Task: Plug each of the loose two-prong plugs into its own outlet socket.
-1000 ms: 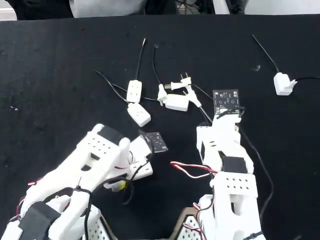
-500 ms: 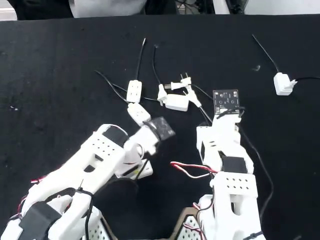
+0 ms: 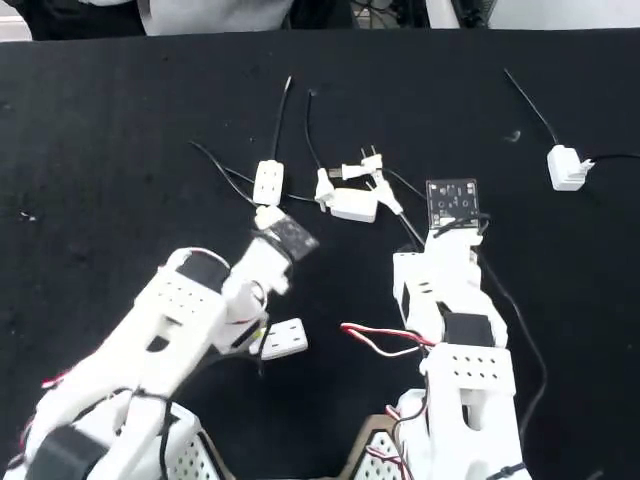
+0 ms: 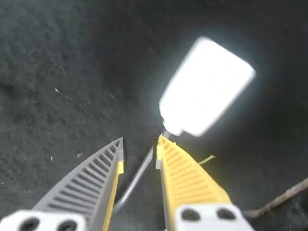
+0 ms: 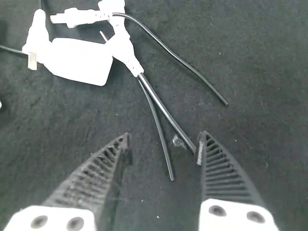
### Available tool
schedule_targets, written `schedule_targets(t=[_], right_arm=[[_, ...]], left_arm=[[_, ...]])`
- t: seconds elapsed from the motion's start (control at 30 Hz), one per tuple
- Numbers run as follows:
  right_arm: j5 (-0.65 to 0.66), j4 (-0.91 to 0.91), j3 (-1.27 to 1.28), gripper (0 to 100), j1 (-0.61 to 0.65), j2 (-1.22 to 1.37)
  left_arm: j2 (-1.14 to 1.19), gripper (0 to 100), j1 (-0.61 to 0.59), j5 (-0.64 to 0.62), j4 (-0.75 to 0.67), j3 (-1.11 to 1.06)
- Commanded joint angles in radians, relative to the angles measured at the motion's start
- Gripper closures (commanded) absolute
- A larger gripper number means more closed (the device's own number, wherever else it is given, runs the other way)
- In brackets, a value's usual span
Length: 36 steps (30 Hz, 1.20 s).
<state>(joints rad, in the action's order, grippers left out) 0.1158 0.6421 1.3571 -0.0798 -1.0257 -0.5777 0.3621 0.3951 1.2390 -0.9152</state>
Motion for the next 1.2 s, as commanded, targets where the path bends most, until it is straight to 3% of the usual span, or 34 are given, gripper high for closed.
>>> schedule_targets(t=[0.0,0.07,0.2,0.37,0.47,0.67,0.97,1.17], right_arm=[[-0.005,0.002,-0.042,78.3,-0.084,-0.01],[-0.005,0.061,-0.124,78.3,-0.149,-0.002],[0.054,0.259,-0.311,78.3,-0.172,-0.002],[0.295,0.471,-0.504,78.3,-0.133,-0.001],[0.347,0.511,-0.568,78.3,-0.132,0.012],[0.347,0.516,-0.696,78.3,-0.094,0.252],[0.342,0.508,-0.978,78.3,0.172,0.722],[0.146,0.505,-1.225,78.3,0.242,1.01]], left_arm=[[-0.15,88,-0.067,0.046,0.055,0.03],[-0.203,88,-0.196,0.035,-0.005,-0.013],[-0.259,88,-0.412,-0.103,-0.298,-0.202],[-0.29,88,-0.469,-0.262,-0.552,-0.381],[-0.298,88,-0.495,-0.275,-0.634,-0.427],[-0.302,88,-0.46,-0.275,-0.706,-0.486],[-0.293,88,-0.449,-0.269,-0.71,-0.489],[-0.293,88,-0.446,-0.269,-0.71,-0.489]])
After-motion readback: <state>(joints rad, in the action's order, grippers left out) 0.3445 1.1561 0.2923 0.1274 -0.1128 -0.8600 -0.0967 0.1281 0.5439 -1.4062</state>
